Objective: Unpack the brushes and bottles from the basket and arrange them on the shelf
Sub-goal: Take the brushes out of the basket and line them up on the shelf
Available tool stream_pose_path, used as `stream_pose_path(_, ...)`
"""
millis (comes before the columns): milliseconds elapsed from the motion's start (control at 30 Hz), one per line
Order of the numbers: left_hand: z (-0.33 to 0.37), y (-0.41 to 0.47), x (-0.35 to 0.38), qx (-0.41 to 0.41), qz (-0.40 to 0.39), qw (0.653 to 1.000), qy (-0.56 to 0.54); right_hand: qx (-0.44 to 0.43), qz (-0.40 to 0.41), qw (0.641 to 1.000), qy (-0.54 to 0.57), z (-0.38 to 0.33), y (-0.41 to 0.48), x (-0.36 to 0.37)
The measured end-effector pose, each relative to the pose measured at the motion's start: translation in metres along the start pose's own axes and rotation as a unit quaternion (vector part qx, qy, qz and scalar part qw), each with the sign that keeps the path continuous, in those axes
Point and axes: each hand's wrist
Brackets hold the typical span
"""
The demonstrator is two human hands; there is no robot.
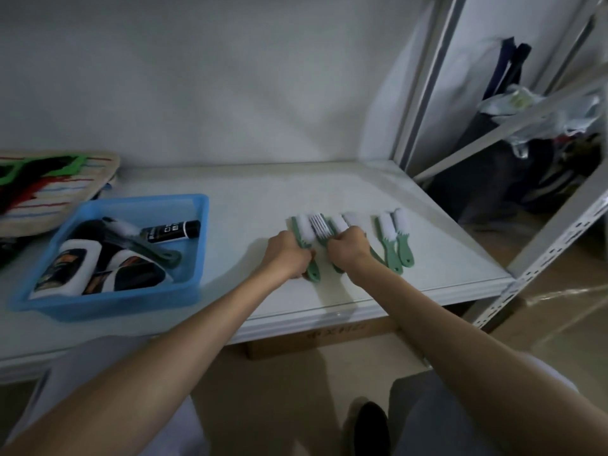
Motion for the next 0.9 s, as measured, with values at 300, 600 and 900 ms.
stream_pose_path(300, -0.004, 0.004, 0.000, 0.063, 0.044, 0.992, 0.102, -0.068, -0.020, 0.985, -0.158, -0.011, -0.004, 0.008)
stream_pose_path(600, 0.007, -0.008, -0.041, 0.074, 0.050, 0.992, 0.091, -0.136, 0.018, 0.965, -0.222, -0.028, -0.010, 0.022)
stream_pose_path(900, -0.053, 0.012, -0.191, -0.019, 0.237, 0.965, 0.107, -0.278, -0.033, 0.955, -0.093, -0.093, -0.049, 0.047)
Point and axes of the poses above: each hand's wrist, its own y-axis towards the middle knuckle, its own x-axis out of the palm, z = x × y, and after that the axes turned 4 degrees about z, right-handed
